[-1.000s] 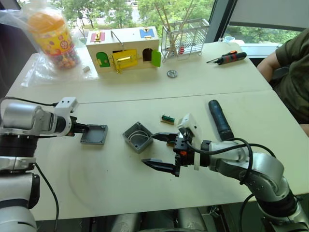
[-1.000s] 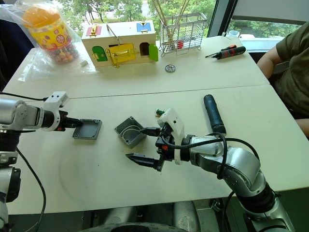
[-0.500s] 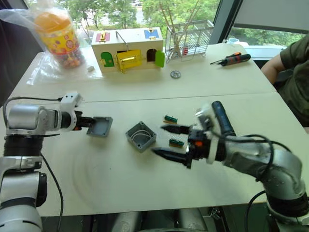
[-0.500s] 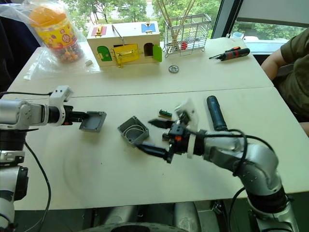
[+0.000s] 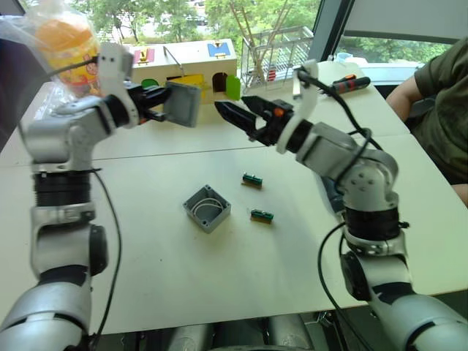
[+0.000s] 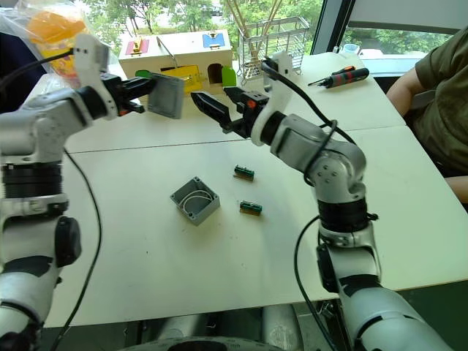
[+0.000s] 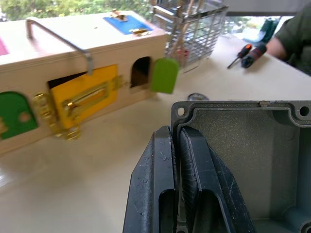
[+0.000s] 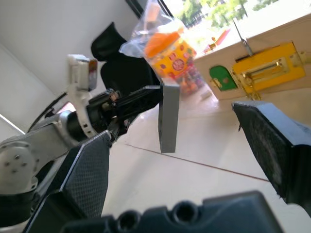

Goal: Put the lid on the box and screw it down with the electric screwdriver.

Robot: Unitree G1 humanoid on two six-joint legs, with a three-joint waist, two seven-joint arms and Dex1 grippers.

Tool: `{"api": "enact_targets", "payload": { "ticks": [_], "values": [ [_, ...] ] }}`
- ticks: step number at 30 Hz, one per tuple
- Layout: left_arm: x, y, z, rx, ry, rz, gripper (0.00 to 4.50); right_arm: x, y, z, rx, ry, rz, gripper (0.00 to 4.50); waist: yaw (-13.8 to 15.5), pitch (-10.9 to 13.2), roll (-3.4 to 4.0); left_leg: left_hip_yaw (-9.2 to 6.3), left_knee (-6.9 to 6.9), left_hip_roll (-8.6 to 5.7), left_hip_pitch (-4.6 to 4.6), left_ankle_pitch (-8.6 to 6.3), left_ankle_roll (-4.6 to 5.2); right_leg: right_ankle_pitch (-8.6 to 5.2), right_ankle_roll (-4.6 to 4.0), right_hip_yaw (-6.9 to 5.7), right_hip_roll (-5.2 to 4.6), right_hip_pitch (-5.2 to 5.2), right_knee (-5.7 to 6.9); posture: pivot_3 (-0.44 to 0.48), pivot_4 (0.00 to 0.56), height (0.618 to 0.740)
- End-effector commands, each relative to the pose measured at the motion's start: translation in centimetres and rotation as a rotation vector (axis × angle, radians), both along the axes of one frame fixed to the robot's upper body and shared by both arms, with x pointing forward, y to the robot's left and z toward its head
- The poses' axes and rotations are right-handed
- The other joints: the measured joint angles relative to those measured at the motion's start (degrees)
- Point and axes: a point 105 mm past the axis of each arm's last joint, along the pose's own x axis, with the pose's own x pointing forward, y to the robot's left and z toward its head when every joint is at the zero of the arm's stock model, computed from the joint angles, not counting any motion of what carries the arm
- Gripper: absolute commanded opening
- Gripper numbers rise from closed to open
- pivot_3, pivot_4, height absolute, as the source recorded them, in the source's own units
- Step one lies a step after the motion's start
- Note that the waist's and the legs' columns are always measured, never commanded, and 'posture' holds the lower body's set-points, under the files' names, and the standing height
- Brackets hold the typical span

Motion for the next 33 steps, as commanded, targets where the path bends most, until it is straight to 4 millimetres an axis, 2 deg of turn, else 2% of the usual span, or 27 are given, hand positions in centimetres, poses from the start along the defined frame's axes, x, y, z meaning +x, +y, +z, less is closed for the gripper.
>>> {"api": "enact_targets", "payload": {
  "ticks": [1,7,12,20,23,26,28,31,33],
  "values": [
    [-0.7,-2.6,3.7,-0.019,-0.162,-0.052,0.08,-0.2,0.5,1.1,0.014,-0.018,-0.021,4.50,-0.1,0.0,0.00,0.00,0.00,0.00,-0.03,0.00,0.00,0.00,0.00,0.00,0.00,-0.02,0.02,0.000,0.150,0.740],
    [-0.9,-4.9,3.4,-0.064,-0.179,-0.118,0.08,-0.3,0.6,0.0,0.037,0.049,-0.039,4.50,-1.5,0.0,0.00,0.01,0.00,0.00,-0.09,0.00,0.00,0.00,0.00,0.00,-0.03,-0.09,0.03,0.000,0.150,0.740],
    [-1.1,-5.7,3.1,-0.085,-0.172,-0.150,0.08,-0.1,0.1,0.3,0.134,0.104,-0.057,4.50,-2.4,0.0,0.01,0.02,-0.07,0.01,-0.09,0.00,0.00,0.00,0.00,0.01,-0.04,-0.21,0.05,0.000,0.150,0.740],
    [-1.6,-6.7,3.1,-0.082,-0.172,-0.202,0.08,-0.5,-0.4,0.0,0.122,0.109,-0.051,4.50,-2.7,0.0,0.01,0.03,-0.09,-0.01,-0.09,0.00,0.00,0.00,0.00,0.01,-0.01,-0.21,0.06,0.000,0.150,0.740],
    [-1.8,-6.9,2.9,-0.069,-0.172,-0.216,0.00,-0.7,-0.6,-0.1,0.107,0.101,-0.042,3.71,-2.6,0.0,0.01,0.03,-0.09,-0.01,-0.09,0.00,0.00,0.00,0.00,0.01,-0.01,-0.21,0.06,0.000,0.150,0.740],
    [-2.1,-7.1,2.7,-0.054,-0.172,-0.242,0.00,-1.0,-0.6,0.0,0.097,0.086,-0.027,2.66,-2.7,0.0,0.01,0.04,-0.09,-0.02,-0.09,0.00,0.00,0.00,0.00,0.01,-0.01,-0.20,0.05,0.000,0.150,0.740],
    [-2.2,-7.1,2.5,-0.040,-0.171,-0.246,0.00,-1.1,-0.6,0.0,0.094,0.081,-0.023,1.87,-2.7,0.0,0.01,0.04,-0.09,-0.02,-0.09,0.00,0.00,0.00,0.00,0.01,-0.01,-0.21,0.05,0.000,0.150,0.740],
    [-2.3,-7.2,2.2,-0.028,-0.171,-0.254,0.00,-1.2,-0.6,0.1,0.092,0.072,-0.017,0.33,-2.7,0.0,0.01,0.04,-0.10,-0.02,-0.09,0.00,0.00,0.00,0.00,0.01,-0.01,-0.22,0.05,0.000,0.150,0.740],
    [-2.3,-7.2,2.1,-0.026,-0.171,-0.255,0.00,-1.3,-0.6,0.1,0.085,0.067,-0.014,0.19,-2.6,0.0,0.02,0.05,-0.09,-0.02,-0.09,0.00,0.00,0.00,0.00,0.02,-0.01,-0.22,0.05,0.000,0.150,0.740]
  ]
}}
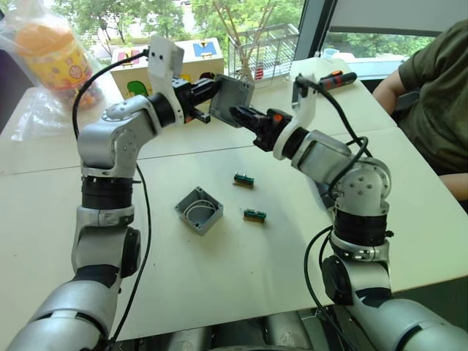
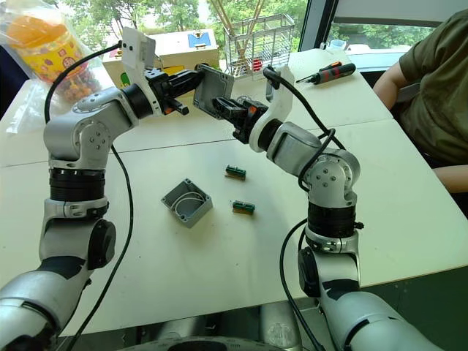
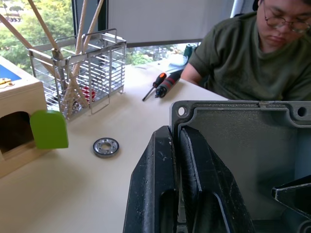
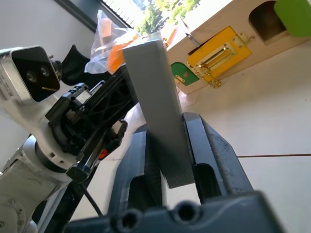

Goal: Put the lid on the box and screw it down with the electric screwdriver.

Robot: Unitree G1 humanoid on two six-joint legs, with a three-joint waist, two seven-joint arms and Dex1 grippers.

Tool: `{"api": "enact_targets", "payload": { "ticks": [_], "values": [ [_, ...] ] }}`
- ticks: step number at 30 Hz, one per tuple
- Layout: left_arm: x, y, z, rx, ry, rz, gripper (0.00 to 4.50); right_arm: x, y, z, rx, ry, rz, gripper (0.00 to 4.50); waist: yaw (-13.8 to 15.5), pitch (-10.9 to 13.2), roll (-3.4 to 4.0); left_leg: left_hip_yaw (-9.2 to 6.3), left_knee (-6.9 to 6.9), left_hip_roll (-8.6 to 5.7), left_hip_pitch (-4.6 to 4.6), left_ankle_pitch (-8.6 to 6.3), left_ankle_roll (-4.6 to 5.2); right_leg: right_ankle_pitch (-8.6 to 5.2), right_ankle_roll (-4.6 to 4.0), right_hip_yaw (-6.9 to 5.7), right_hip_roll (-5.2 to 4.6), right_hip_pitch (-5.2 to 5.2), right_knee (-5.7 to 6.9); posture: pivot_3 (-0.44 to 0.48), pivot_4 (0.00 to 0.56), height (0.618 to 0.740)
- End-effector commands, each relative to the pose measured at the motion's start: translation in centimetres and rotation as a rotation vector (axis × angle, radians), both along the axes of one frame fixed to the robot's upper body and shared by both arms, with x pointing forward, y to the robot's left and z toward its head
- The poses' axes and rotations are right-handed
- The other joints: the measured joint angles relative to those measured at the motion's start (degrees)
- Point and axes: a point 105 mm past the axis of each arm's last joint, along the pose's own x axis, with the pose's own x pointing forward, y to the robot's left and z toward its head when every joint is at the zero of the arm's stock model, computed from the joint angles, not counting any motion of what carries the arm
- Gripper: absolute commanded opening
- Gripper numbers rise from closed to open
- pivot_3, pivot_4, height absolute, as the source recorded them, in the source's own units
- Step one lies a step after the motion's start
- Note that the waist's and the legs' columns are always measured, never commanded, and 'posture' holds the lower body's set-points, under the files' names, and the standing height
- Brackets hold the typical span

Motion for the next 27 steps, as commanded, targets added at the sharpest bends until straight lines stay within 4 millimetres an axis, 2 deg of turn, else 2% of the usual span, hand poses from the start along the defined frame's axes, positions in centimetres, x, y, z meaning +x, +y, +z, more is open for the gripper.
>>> {"api": "enact_targets", "payload": {
  "ticks": [1,7,13,27],
  "values": [
    [-0.81,-0.24,1.14,-0.001,-0.061,-0.030,0.00,-0.84,0.12,1.69,0.017,-0.076,0.028,0.19,0.0,0.0,0.00,0.00,0.01,0.00,0.00,0.00,0.00,0.00,0.00,0.00,0.00,0.00,0.00,0.000,0.150,0.740],
    [-0.90,-0.15,1.21,-0.001,-0.061,-0.034,0.00,-0.85,0.17,1.65,-0.013,-0.093,0.031,0.19,0.0,0.0,0.00,0.00,0.01,0.00,0.00,0.00,0.00,0.00,0.00,0.00,0.00,0.00,0.00,0.000,0.150,0.740],
    [-0.74,-0.01,1.15,0.001,-0.059,-0.031,0.00,-0.77,-0.03,1.68,-0.025,-0.103,0.021,3.11,0.0,0.0,0.00,0.00,0.01,0.00,0.00,0.00,0.00,0.00,0.00,0.00,0.00,0.00,0.00,0.000,0.150,0.740],
    [-0.43,0.21,1.18,0.004,-0.060,-0.027,0.00,-1.10,-0.59,1.87,-0.025,-0.113,0.009,3.11,0.0,0.0,0.00,0.00,0.02,0.00,0.00,0.00,0.00,0.00,0.00,0.00,0.00,0.00,0.00,0.000,0.150,0.740]
  ]
}}
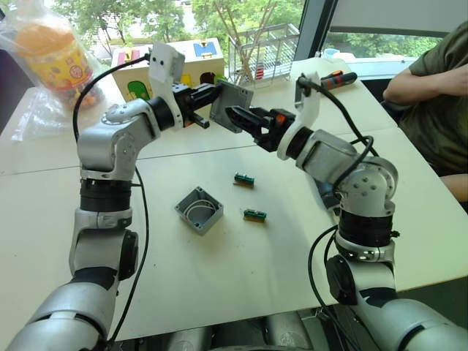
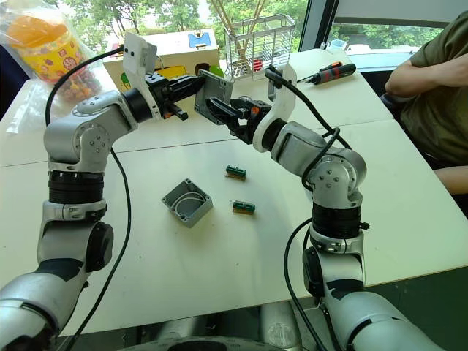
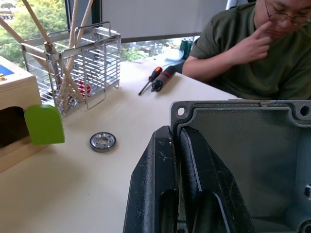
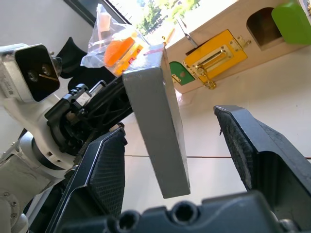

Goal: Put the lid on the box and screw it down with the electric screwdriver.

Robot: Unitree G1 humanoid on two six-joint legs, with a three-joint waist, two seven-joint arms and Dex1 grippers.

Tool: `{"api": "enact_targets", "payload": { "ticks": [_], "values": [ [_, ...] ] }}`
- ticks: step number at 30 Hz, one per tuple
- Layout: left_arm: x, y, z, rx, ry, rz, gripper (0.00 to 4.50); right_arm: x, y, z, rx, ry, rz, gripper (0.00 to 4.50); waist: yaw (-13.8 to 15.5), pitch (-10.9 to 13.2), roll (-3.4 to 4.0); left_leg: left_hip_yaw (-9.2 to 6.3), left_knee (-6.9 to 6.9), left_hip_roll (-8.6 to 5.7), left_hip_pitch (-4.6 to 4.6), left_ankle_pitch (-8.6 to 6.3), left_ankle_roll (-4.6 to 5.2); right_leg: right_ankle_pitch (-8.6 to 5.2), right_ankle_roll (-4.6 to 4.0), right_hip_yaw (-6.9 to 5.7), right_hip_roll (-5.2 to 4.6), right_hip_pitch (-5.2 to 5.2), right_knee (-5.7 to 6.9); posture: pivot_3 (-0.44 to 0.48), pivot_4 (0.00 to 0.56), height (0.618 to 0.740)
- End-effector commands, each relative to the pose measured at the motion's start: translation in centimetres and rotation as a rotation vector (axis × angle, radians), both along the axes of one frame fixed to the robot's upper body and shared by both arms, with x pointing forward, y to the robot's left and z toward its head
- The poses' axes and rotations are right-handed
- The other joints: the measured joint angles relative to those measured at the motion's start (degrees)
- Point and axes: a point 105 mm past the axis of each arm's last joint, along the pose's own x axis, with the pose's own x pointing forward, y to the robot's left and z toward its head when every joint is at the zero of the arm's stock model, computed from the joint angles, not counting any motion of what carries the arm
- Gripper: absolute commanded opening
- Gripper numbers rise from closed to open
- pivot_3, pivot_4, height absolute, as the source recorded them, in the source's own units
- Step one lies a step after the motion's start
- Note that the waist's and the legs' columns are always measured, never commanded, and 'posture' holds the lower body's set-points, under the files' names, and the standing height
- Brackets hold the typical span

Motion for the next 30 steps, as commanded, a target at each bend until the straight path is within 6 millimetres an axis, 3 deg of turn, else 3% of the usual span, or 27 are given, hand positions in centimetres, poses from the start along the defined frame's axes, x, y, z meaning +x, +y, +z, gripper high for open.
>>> {"api": "enact_targets", "payload": {
  "ticks": [1,10,12,15,18,24,27,30],
  "values": [
    [-0.3,0.2,1.8,-0.005,-0.071,-0.003,0.00,-0.7,-0.2,1.3,0.015,-0.056,0.005,3.11,0.0,0.0,0.00,0.00,0.00,0.00,0.00,0.00,0.00,0.00,0.00,0.00,0.00,0.00,0.00,0.000,0.150,0.740],
    [0.1,0.1,2.0,-0.020,-0.077,0.012,0.00,-1.0,0.0,0.6,-0.008,-0.033,0.017,3.11,0.0,0.0,0.00,0.00,0.00,0.00,0.00,0.00,0.00,0.00,0.00,0.00,0.00,0.00,0.00,0.000,0.150,0.740],
    [0.1,0.0,2.1,-0.022,-0.078,0.010,0.00,-0.9,0.0,0.5,-0.003,-0.027,0.015,2.62,0.0,0.0,0.00,0.00,0.00,0.00,0.00,0.00,0.00,0.00,0.00,0.00,-0.01,0.00,0.00,0.000,0.150,0.740],
    [0.0,-0.2,1.8,-0.019,-0.075,0.000,0.00,-0.9,-0.1,0.4,-0.003,-0.028,0.007,1.18,0.0,0.0,0.00,0.00,0.00,0.00,0.00,0.00,0.00,0.00,0.00,0.00,-0.01,0.00,0.00,0.000,0.150,0.740],
    [-0.2,-0.3,1.8,-0.019,-0.074,-0.007,0.00,-0.8,-0.2,0.4,-0.001,-0.027,0.003,0.11,0.0,0.0,0.00,0.00,0.00,-0.01,0.00,0.00,0.00,0.00,0.00,0.00,-0.01,0.01,0.00,0.000,0.150,0.740],
    [-0.5,-0.3,1.4,-0.016,-0.068,-0.029,0.00,-0.7,-0.1,0.4,0.008,-0.024,0.001,0.12,0.0,0.0,0.00,0.01,0.00,-0.01,0.00,0.00,0.00,0.00,0.00,0.00,-0.01,0.00,0.00,0.000,0.150,0.740],
    [-1.0,-0.1,1.3,-0.028,-0.056,-0.064,1.05,-0.7,-0.1,0.4,0.009,-0.025,-0.001,0.12,0.0,0.0,0.00,0.01,0.00,-0.01,0.00,0.00,0.00,0.00,0.00,0.00,-0.01,0.00,0.00,0.000,0.150,0.740],
    [-1.4,0.1,1.4,-0.030,-0.061,-0.084,2.41,-0.7,-0.1,0.5,0.014,-0.032,-0.001,0.12,0.0,0.0,0.00,0.01,0.00,-0.01,0.00,0.00,0.00,0.00,0.00,0.00,-0.01,0.00,0.00,0.000,0.150,0.740]
  ]
}}
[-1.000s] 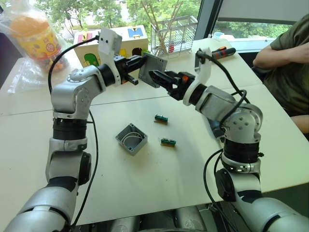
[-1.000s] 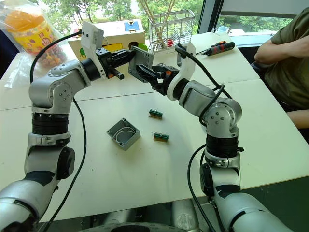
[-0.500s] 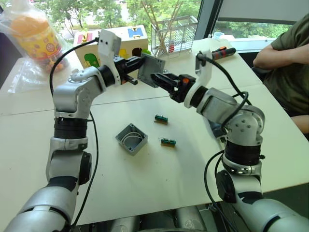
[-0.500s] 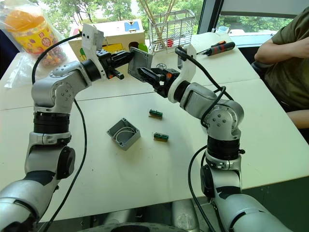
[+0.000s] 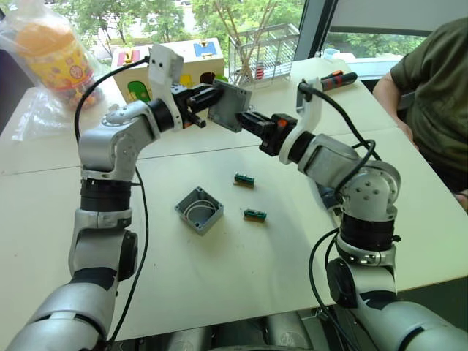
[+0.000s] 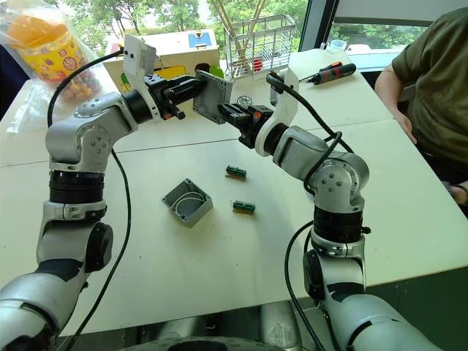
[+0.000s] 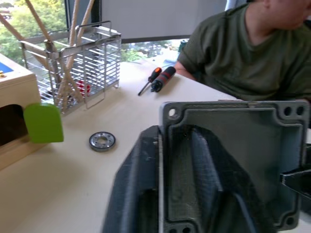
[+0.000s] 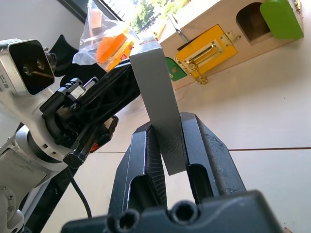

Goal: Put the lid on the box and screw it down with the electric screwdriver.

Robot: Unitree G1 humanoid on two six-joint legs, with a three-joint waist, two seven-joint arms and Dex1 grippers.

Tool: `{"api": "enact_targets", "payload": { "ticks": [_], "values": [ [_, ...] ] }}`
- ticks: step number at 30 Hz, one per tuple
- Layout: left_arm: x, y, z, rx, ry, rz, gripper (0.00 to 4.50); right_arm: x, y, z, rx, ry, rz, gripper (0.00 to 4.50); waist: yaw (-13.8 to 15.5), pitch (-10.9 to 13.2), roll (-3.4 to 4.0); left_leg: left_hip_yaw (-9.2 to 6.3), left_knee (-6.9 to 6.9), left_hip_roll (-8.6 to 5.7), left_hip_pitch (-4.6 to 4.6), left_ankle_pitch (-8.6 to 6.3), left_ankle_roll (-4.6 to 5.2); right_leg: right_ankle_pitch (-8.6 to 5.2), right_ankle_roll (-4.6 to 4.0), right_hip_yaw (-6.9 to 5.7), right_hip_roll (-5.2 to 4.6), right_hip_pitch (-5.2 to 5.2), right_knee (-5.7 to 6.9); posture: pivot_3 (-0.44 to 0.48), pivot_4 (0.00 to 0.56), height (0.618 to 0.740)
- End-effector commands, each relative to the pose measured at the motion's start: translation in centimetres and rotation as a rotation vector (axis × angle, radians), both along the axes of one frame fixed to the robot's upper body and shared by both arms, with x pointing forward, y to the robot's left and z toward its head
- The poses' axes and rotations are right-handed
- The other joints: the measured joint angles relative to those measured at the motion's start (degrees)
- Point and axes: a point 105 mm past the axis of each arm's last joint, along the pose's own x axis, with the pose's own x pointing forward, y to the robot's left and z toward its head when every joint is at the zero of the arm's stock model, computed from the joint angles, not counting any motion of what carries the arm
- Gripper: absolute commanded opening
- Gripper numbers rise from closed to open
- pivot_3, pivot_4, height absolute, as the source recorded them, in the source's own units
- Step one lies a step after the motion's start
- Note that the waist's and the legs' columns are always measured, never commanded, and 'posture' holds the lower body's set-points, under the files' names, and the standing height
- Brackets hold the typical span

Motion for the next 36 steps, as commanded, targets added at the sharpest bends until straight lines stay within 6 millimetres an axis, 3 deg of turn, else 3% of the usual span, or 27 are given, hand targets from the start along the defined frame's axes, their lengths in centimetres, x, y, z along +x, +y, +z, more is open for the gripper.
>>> {"api": "enact_targets", "payload": {
  "ticks": [1,4,5,10,14,17,21,24,27,33,36],
  "values": [
    [-1.3,0.4,1.8,-0.030,-0.063,-0.049,2.87,-0.6,0.2,1.5,0.032,-0.071,0.013,0.12,0.0,0.0,0.00,0.00,0.00,0.00,0.00,0.00,0.00,0.00,0.00,0.00,0.00,0.00,0.00,0.000,0.150,0.740],
    [-1.7,1.2,2.3,-0.061,-0.061,-0.060,4.33,-0.5,0.2,1.6,0.032,-0.083,0.007,0.12,0.0,0.0,0.00,0.00,0.00,0.00,0.00,0.00,0.00,0.00,0.00,0.00,0.00,-0.01,0.00,0.000,0.150,0.740],
    [-2.0,1.9,2.5,-0.084,-0.047,-0.068,4.48,-0.4,0.1,1.8,0.024,-0.108,-0.010,0.12,-0.1,0.0,0.00,0.00,-0.01,0.00,0.00,0.00,0.00,0.00,0.00,0.00,0.00,-0.01,0.00,0.000,0.150,0.740],
    [-4.3,6.7,3.1,-0.194,0.013,-0.100,4.48,-0.2,-0.8,2.2,-0.137,-0.300,-0.104,0.12,-0.2,0.0,0.01,0.04,-0.01,0.01,0.00,0.00,0.00,0.00,0.00,0.01,0.01,-0.14,0.04,0.000,0.150,0.740],
    [-4.0,10.9,2.3,-0.234,0.029,0.046,4.48,-1.9,-0.6,1.7,-0.343,-0.560,-0.086,0.12,0.0,0.0,0.01,0.04,0.00,0.00,0.00,0.00,0.00,0.00,0.00,0.00,0.02,-0.16,0.09,0.000,0.150,0.740],
    [-4.0,12.2,0.6,-0.203,0.088,0.075,3.68,-4.0,0.3,0.6,-0.493,-0.792,-0.052,0.12,0.2,0.0,0.01,0.04,0.02,-0.02,0.00,0.00,0.00,0.00,0.00,0.00,0.02,-0.12,0.09,0.000,0.150,0.740],
    [-4.3,12.3,-2.0,-0.112,0.168,0.054,1.66,-6.7,1.2,-3.9,-0.789,-1.040,0.037,0.12,0.3,0.0,-0.01,0.02,0.03,-0.06,0.01,0.00,0.00,0.00,0.00,-0.01,0.02,-0.12,0.11,0.000,0.150,0.740],
    [-4.4,11.7,-3.4,-0.053,0.210,0.023,0.16,-7.1,1.2,-7.1,-1.083,-1.280,0.069,0.12,0.4,0.0,-0.01,0.04,0.10,-0.10,0.01,0.00,0.00,0.00,0.00,-0.01,0.03,-0.15,0.10,0.000,0.150,0.740],
    [-4.7,10.7,-4.9,0.001,0.252,-0.025,0.16,-7.3,1.2,-9.3,-1.243,-1.404,0.033,0.12,0.6,0.0,-0.02,0.04,0.13,-0.09,0.05,0.00,-0.01,-0.01,0.00,-0.01,0.06,-0.19,0.10,0.000,0.150,0.740],
    [-5.5,8.1,-6.9,0.066,0.320,-0.132,0.16,-8.6,2.8,-11.6,-1.251,-1.454,0.049,0.12,0.8,0.0,-0.03,0.05,0.01,-0.04,0.07,0.01,-0.03,-0.01,-0.01,0.03,0.09,-0.12,0.16,0.000,0.150,0.740],
    [-5.5,6.8,-7.1,0.089,0.327,-0.169,0.16,-8.7,3.2,-11.8,-1.266,-1.478,0.035,0.12,1.4,0.0,-0.03,0.07,0.08,-0.04,0.07,0.01,-0.03,-0.01,-0.01,0.06,0.11,-0.06,0.15,0.000,0.150,0.740]
  ]
}}
